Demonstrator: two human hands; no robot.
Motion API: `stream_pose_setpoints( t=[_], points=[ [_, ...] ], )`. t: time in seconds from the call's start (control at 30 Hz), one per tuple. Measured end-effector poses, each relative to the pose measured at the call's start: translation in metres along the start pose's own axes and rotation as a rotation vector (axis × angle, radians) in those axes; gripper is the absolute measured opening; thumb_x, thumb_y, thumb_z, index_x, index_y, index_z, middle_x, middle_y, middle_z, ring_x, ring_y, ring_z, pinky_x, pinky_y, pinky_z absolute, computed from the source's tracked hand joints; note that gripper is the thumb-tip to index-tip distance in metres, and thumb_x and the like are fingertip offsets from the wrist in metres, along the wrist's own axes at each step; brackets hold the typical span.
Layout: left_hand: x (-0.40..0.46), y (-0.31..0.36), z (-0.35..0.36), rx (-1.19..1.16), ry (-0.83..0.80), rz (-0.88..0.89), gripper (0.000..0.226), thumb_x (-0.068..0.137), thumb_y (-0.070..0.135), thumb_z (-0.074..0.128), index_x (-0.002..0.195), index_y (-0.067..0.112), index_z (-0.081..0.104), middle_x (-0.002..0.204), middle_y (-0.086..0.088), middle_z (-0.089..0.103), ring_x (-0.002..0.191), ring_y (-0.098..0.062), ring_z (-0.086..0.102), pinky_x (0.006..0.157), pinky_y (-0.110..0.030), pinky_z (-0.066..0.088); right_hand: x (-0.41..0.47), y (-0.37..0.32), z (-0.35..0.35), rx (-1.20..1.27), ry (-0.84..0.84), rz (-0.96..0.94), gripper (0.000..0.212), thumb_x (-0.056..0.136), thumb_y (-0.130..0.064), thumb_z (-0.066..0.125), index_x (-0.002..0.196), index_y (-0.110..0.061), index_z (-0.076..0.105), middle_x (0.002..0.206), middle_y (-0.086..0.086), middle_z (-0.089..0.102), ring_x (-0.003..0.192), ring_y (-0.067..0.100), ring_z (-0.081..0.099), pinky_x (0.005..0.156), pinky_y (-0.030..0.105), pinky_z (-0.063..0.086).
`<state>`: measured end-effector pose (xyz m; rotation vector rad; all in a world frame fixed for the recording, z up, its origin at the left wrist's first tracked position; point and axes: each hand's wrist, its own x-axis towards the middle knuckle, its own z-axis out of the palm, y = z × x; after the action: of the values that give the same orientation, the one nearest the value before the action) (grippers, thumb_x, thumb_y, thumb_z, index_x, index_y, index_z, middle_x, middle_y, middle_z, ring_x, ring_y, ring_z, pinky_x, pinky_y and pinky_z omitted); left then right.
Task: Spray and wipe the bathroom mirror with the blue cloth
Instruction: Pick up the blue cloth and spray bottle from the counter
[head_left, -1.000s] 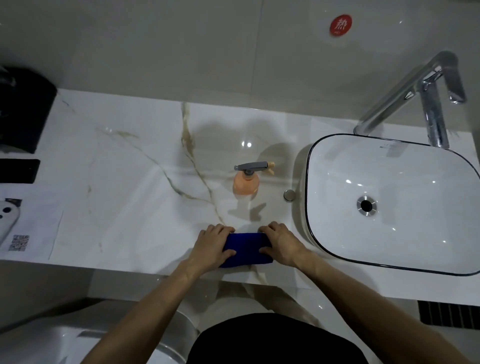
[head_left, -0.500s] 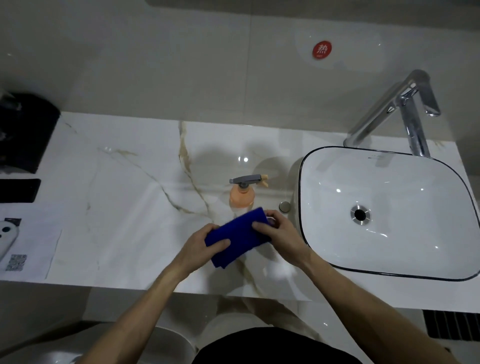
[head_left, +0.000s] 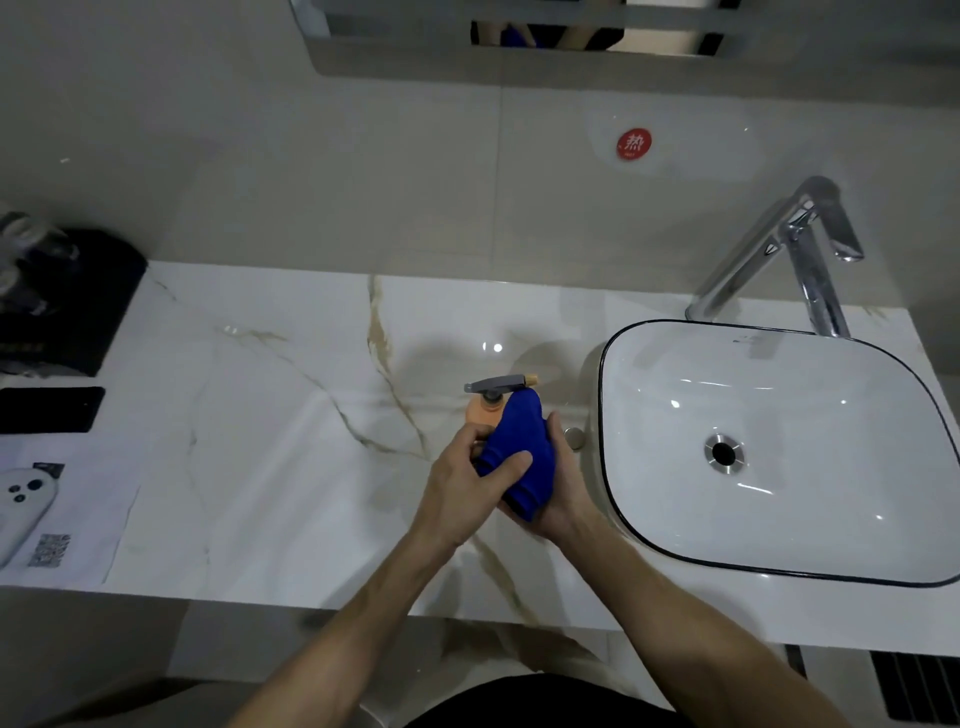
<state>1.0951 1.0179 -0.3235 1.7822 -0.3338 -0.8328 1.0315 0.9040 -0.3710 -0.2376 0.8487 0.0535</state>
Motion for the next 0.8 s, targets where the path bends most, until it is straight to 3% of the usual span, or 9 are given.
stream_pose_setpoints(
  t=[0.03, 0.2, 0.3, 0.43, 0.53, 0.63, 0.7, 0.73, 0.8],
  points=[
    [0.000, -0.003, -0.001, 0.028, -0.015, 0.005, 0.039, 0.086, 0.037, 0.072, 0.118, 0.020, 0.057, 0.106, 0.004, 0.069, 0.094, -0.008, 0.068, 0.077, -0.023, 0.057, -0.001, -0.005, 0.001, -0.009, 0.005, -0.013, 0.078, 0.091, -0.072, 0.045, 0.121, -0.003, 0.066, 0.107, 0.022, 0.073, 0.088, 0.034, 0.074, 0.069, 0.042, 0.062],
    [-0.003, -0.022, -0.007, 0.129, -0.122, 0.028, 0.041, 0.086, 0.044, 0.069, 0.119, 0.022, 0.056, 0.109, 0.010, 0.067, 0.097, -0.006, 0.065, 0.077, -0.024, 0.057, 0.001, -0.023, -0.002, -0.179, 0.086, -0.190, 0.074, 0.086, -0.071, 0.055, 0.124, -0.008, 0.066, 0.116, 0.017, 0.070, 0.107, 0.035, 0.066, 0.103, 0.054, 0.049],
    [0.004, -0.029, -0.010, 0.036, -0.166, 0.018, 0.026, 0.096, 0.038, 0.055, 0.110, 0.017, 0.063, 0.099, 0.004, 0.071, 0.089, -0.011, 0.068, 0.072, -0.026, 0.056, -0.003, -0.035, 0.003, -0.380, 0.153, -0.387, 0.066, 0.084, -0.068, 0.058, 0.118, -0.012, 0.065, 0.101, 0.011, 0.070, 0.089, 0.026, 0.068, 0.083, 0.044, 0.056],
    [0.038, -0.046, -0.012, 0.056, 0.006, -0.075, 0.020, 0.097, 0.032, 0.057, 0.110, 0.017, 0.060, 0.106, -0.002, 0.070, 0.089, -0.017, 0.068, 0.076, -0.033, 0.058, -0.012, -0.052, 0.008, -0.490, 0.191, -0.530, 0.061, 0.086, -0.065, 0.055, 0.120, -0.014, 0.061, 0.094, 0.005, 0.073, 0.081, 0.021, 0.069, 0.069, 0.037, 0.057],
    [0.072, -0.057, -0.012, 0.161, 0.068, -0.112, 0.048, 0.087, 0.034, 0.071, 0.128, 0.021, 0.048, 0.120, 0.005, 0.056, 0.102, -0.013, 0.058, 0.077, -0.022, 0.049, -0.019, -0.064, 0.008, -0.491, 0.218, -0.574, 0.062, 0.082, -0.067, 0.057, 0.117, -0.017, 0.061, 0.100, 0.007, 0.072, 0.086, 0.024, 0.069, 0.077, 0.043, 0.057],
    [0.098, -0.053, -0.011, 0.175, -0.015, -0.092, 0.073, 0.083, 0.032, 0.076, 0.145, 0.028, 0.037, 0.128, 0.013, 0.044, 0.115, -0.007, 0.047, 0.096, -0.029, 0.043, -0.025, -0.073, 0.005, -0.463, 0.254, -0.584, 0.056, 0.086, -0.066, 0.055, 0.117, -0.019, 0.061, 0.103, 0.007, 0.073, 0.090, 0.025, 0.069, 0.082, 0.044, 0.058],
    [0.113, -0.046, -0.009, 0.123, -0.127, -0.077, 0.053, 0.091, 0.020, 0.068, 0.139, 0.025, 0.045, 0.106, 0.013, 0.057, 0.094, 0.001, 0.052, 0.088, -0.023, 0.046, -0.029, -0.079, 0.003, -0.448, 0.283, -0.578, 0.053, 0.091, -0.065, 0.052, 0.117, -0.020, 0.062, 0.104, 0.008, 0.073, 0.092, 0.025, 0.070, 0.083, 0.043, 0.058],
    [0.118, -0.048, -0.010, 0.134, -0.210, -0.017, 0.038, 0.097, 0.011, 0.058, 0.134, 0.016, 0.051, 0.081, -0.002, 0.057, 0.073, -0.005, 0.053, 0.073, -0.022, 0.048, -0.032, -0.081, 0.002, -0.450, 0.290, -0.581, 0.052, 0.092, -0.065, 0.051, 0.117, -0.020, 0.063, 0.106, 0.009, 0.074, 0.093, 0.025, 0.070, 0.085, 0.044, 0.058],
    [0.136, -0.058, -0.010, 0.049, -0.283, 0.140, 0.031, 0.100, 0.000, 0.044, 0.128, -0.002, 0.055, 0.054, -0.019, 0.026, 0.048, -0.024, 0.033, 0.050, -0.035, 0.034, -0.036, -0.085, 0.001, -0.470, 0.303, -0.605, 0.056, 0.092, -0.067, 0.049, 0.118, -0.019, 0.063, 0.113, 0.013, 0.072, 0.096, 0.026, 0.069, 0.090, 0.047, 0.056]
  ],
)
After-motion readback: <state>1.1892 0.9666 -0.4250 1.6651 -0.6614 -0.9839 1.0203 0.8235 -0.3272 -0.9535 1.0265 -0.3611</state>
